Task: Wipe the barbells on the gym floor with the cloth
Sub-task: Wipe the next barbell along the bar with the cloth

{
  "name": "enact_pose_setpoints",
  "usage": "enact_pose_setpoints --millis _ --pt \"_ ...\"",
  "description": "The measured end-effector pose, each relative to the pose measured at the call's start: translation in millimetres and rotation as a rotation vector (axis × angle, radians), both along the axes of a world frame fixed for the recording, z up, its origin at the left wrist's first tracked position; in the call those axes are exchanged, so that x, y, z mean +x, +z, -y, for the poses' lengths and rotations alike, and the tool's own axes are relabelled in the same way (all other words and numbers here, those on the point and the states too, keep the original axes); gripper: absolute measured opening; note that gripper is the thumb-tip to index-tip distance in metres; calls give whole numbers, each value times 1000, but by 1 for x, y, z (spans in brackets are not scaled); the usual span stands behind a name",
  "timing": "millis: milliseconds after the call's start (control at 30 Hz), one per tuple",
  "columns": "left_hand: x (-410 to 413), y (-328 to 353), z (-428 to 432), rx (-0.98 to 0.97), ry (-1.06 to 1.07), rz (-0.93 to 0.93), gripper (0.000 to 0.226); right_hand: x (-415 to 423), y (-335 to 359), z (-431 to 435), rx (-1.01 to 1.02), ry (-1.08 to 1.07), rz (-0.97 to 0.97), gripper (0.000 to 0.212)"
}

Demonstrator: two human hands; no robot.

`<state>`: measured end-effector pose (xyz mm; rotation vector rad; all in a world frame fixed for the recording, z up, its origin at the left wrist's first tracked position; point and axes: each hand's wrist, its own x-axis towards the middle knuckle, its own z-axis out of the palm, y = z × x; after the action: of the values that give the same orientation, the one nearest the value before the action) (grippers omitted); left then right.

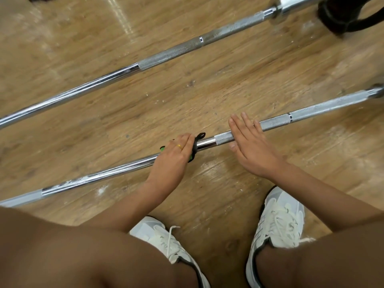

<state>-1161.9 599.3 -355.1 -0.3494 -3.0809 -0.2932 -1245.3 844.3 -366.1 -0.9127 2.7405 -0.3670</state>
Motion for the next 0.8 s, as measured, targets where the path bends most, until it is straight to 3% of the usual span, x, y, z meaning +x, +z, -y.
enact_pose_setpoints --millis 167,300,600,800 --pt "-12 4 -14 16 -53 -31 57 -5 3 -1 -25 2 19 73" --pt "-5 -2 8 14 -10 47 54 -9 5 -4 -21 27 26 73" --pt "-17 8 -13 -54 -108 15 63 -10 4 -2 4 17 35 74" --pt "3 7 16 -71 -57 40 67 -13 4 -7 9 53 38 75"
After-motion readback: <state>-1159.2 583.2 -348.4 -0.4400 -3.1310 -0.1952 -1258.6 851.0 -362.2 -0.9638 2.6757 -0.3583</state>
